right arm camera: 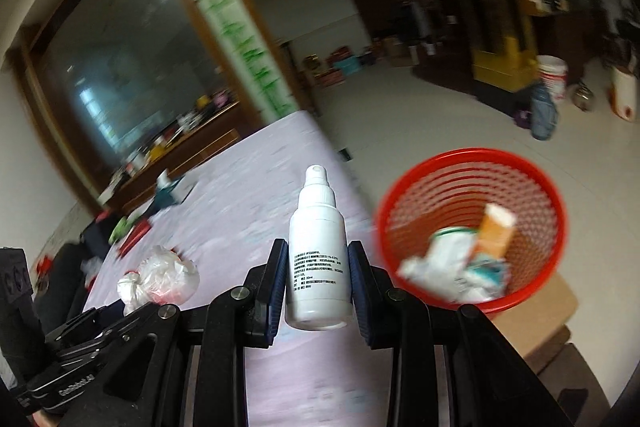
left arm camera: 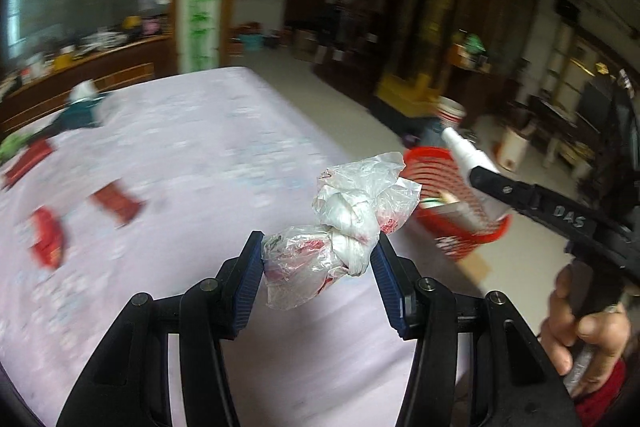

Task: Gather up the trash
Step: 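Carry the bag and bottle over the wastebasket and open both grippers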

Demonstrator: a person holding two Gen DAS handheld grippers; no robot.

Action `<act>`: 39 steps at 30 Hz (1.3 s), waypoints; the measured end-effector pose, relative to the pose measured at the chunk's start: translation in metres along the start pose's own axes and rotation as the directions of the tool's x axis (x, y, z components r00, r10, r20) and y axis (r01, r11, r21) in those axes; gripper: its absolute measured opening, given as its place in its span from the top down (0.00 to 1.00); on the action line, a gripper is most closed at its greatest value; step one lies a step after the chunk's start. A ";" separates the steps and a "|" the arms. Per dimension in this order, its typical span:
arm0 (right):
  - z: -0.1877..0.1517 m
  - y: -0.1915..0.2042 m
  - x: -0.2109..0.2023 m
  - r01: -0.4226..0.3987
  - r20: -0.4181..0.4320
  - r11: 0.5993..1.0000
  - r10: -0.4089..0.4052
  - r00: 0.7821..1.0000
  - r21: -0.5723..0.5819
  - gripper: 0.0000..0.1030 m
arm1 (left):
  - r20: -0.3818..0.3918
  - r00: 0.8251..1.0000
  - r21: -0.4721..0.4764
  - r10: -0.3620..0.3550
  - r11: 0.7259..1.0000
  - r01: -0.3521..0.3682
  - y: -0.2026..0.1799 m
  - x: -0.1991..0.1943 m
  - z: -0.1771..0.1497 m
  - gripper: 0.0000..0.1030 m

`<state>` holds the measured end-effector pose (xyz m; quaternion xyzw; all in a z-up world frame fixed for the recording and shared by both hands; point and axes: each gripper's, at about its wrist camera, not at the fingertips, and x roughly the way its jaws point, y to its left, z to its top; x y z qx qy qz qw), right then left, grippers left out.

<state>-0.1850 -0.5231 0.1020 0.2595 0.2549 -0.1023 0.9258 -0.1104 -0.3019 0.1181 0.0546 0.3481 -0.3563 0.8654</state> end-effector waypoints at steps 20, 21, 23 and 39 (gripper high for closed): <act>0.052 -0.137 0.004 0.169 0.044 0.962 -0.182 0.982 0.214 0.52 | -0.159 0.974 0.017 -0.160 0.986 0.165 -0.116 0.144 0.067 0.43; 0.049 -0.135 -0.001 0.167 0.054 0.964 -0.182 0.982 0.209 0.52 | -0.149 0.978 0.024 -0.148 0.988 0.153 -0.115 0.140 0.065 0.40; 0.045 -0.134 -0.004 0.142 0.056 0.965 -0.157 0.986 0.219 0.52 | -0.139 0.980 0.025 -0.144 0.989 0.149 -0.110 0.131 0.062 0.37; 0.013 0.001 0.007 -0.068 -0.027 0.998 0.068 0.997 0.007 0.40 | -0.061 0.998 -0.101 0.006 0.995 -0.012 0.020 0.017 0.014 0.36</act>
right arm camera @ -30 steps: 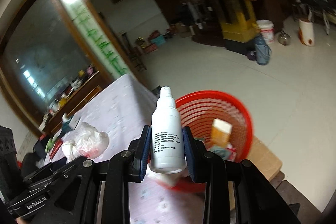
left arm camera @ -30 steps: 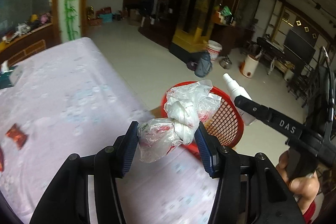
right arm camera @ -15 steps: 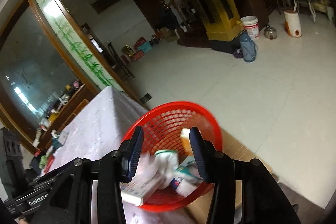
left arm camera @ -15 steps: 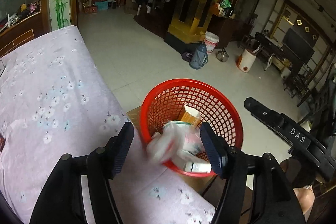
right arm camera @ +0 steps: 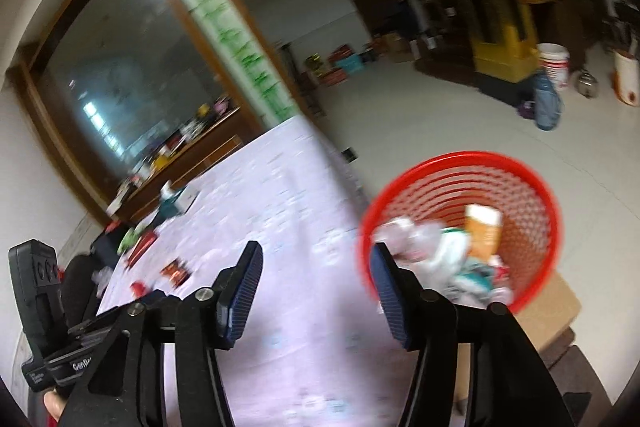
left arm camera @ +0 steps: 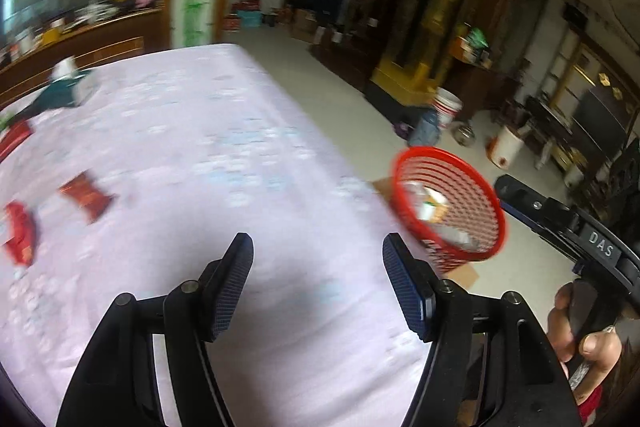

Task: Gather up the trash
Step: 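Carry the bag and bottle over the wastebasket and open both grippers, then grasp the red gift bag with the left gripper while the right gripper grasps the red candy packet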

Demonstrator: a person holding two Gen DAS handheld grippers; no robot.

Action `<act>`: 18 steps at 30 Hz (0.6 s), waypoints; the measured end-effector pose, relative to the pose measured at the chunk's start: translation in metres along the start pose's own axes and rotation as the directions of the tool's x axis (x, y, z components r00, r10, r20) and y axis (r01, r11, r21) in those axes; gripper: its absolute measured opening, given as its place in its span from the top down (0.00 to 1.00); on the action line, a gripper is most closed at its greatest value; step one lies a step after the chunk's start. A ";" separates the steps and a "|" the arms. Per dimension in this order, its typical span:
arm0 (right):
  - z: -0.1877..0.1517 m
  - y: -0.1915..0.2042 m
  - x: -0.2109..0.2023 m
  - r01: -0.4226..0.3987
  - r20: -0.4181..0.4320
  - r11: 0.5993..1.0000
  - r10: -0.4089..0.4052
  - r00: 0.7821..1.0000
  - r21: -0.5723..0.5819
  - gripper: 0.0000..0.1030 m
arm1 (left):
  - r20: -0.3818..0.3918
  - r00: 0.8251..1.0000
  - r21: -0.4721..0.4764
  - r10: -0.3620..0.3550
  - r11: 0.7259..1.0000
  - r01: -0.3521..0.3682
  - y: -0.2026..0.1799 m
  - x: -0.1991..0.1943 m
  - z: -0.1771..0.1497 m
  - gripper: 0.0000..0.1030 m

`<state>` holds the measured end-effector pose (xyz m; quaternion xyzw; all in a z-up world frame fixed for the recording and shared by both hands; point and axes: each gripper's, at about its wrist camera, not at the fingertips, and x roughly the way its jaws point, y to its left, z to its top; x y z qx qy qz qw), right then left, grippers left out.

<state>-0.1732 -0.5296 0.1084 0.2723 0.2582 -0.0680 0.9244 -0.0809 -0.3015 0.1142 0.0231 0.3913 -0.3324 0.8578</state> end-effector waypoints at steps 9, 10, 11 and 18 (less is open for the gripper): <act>-0.014 0.094 0.057 -0.150 -0.185 0.978 0.123 0.975 -0.143 0.38 | 0.041 0.970 -0.246 0.241 0.943 -0.224 0.153 -0.071 -0.023 0.29; -0.016 0.099 0.059 -0.167 -0.202 0.975 0.135 0.970 -0.150 0.37 | 0.031 0.958 -0.269 0.284 0.926 -0.265 0.173 -0.076 -0.025 0.28; -0.017 0.107 0.064 -0.183 -0.221 0.970 0.145 0.964 -0.160 0.36 | 0.019 0.951 -0.280 0.309 0.915 -0.292 0.184 -0.077 -0.026 0.28; -0.028 0.167 0.114 -0.210 -0.320 0.945 0.124 0.939 -0.249 0.32 | -0.083 0.913 -0.385 0.399 0.832 -0.398 0.280 -0.061 -0.021 0.26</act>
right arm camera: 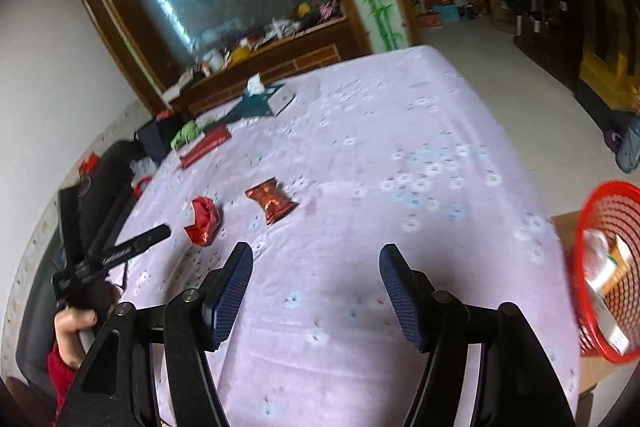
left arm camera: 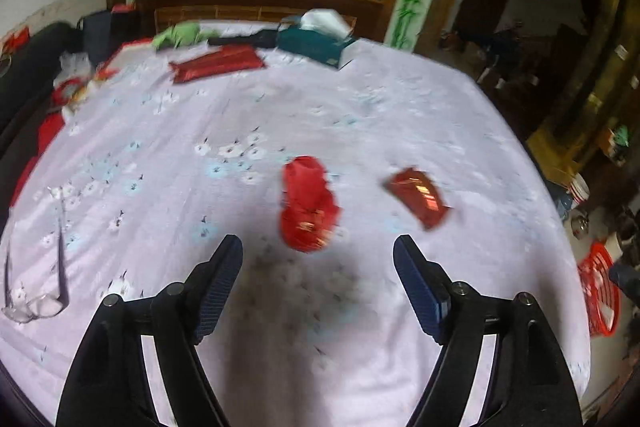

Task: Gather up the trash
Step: 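Grasp the red gift bag with the left gripper while the right gripper grasps the red candy packet, then hold the red gift bag and candy packet raised above the table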

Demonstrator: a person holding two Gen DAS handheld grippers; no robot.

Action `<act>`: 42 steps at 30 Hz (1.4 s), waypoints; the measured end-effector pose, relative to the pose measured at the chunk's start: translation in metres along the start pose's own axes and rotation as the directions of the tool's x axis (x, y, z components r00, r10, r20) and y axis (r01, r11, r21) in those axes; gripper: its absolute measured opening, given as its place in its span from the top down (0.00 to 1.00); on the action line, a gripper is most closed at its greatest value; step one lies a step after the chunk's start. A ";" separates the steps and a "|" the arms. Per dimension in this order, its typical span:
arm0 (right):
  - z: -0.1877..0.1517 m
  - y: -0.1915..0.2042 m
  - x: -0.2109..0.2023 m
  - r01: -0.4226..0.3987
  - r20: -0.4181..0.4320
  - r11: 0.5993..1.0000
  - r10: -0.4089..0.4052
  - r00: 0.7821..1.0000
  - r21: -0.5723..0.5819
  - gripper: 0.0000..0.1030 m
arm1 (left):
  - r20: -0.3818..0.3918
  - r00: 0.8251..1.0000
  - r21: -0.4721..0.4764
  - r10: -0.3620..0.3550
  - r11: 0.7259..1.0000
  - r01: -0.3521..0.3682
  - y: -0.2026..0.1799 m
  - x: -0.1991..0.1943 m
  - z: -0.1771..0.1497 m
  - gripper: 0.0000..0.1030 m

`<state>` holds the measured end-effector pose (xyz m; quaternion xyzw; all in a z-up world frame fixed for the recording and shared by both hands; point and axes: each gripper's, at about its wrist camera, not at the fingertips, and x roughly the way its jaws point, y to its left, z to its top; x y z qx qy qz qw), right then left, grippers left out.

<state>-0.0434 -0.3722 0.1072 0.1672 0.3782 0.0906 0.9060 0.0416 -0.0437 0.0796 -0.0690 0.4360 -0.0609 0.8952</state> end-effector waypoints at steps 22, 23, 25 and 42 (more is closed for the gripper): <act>0.046 0.068 0.173 0.005 -0.171 0.981 -0.038 0.985 -0.192 0.34 | -0.004 0.999 -0.006 0.032 0.999 -0.032 0.014 0.089 0.005 0.65; 0.047 0.071 0.180 0.004 -0.174 0.980 -0.040 0.984 -0.200 0.35 | -0.003 1.000 -0.005 0.030 1.000 -0.030 0.015 0.088 0.005 0.65; 0.049 0.078 0.195 -0.011 -0.185 0.976 -0.030 0.982 -0.217 0.35 | -0.002 1.000 -0.010 0.028 1.000 -0.028 0.016 0.088 0.005 0.65; 0.031 0.077 0.187 0.095 -0.087 0.973 -0.116 0.989 -0.211 0.68 | 0.045 0.999 0.014 0.025 1.000 -0.026 0.007 0.077 0.004 0.65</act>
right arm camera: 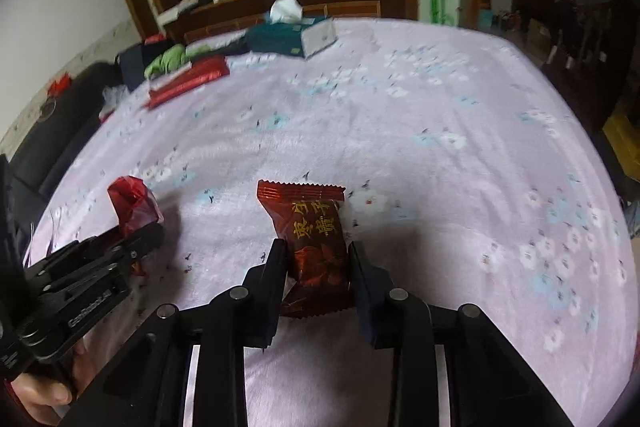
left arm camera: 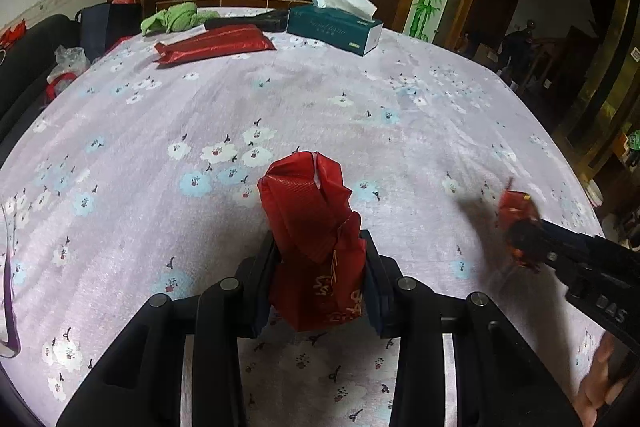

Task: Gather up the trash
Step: 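Hold the red gift bag and candy packet raised above the table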

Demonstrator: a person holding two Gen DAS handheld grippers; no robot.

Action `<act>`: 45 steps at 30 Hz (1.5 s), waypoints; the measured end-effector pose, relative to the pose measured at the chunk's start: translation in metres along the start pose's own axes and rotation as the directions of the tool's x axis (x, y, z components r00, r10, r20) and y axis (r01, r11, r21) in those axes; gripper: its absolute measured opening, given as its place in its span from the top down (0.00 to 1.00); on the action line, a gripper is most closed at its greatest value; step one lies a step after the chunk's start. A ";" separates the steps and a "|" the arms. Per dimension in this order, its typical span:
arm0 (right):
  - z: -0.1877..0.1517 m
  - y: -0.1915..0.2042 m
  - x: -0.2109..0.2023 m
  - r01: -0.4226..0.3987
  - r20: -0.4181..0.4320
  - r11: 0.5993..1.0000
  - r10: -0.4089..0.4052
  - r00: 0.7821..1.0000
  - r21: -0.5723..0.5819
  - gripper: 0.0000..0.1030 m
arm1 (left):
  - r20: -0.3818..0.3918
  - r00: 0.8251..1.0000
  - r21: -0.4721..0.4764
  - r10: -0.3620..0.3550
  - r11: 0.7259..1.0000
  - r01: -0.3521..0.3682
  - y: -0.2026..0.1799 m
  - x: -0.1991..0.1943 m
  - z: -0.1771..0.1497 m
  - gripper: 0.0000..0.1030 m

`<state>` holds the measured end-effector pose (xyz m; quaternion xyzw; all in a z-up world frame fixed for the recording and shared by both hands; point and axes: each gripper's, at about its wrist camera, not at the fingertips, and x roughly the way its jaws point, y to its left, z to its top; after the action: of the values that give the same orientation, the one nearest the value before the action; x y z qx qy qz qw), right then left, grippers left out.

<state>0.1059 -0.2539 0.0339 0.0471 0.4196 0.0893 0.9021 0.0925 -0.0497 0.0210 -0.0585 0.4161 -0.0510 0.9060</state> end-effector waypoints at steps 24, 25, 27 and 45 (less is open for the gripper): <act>-0.010 -0.004 -0.025 0.048 0.123 0.999 -0.048 0.991 -0.004 0.68 | 0.159 0.986 0.166 0.053 0.983 -0.080 -0.041 -0.027 -0.011 0.65; -0.010 -0.004 -0.024 0.048 0.122 0.999 -0.047 0.991 -0.002 0.68 | 0.163 0.985 0.170 0.056 0.982 -0.084 -0.042 -0.028 -0.011 0.65; -0.011 -0.004 -0.025 0.042 0.119 0.999 -0.043 0.992 0.009 0.68 | 0.179 0.981 0.177 0.070 0.979 -0.102 -0.043 -0.030 -0.012 0.65; -0.011 -0.005 -0.026 0.027 0.119 1.000 -0.029 0.992 0.014 0.69 | 0.208 0.972 0.204 0.107 0.967 -0.150 -0.047 -0.031 -0.013 0.65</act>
<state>0.0819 -0.2637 0.0454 0.0522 0.3661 0.0709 0.9264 0.0604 -0.0931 0.0426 0.0640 0.3200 -0.0313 0.9447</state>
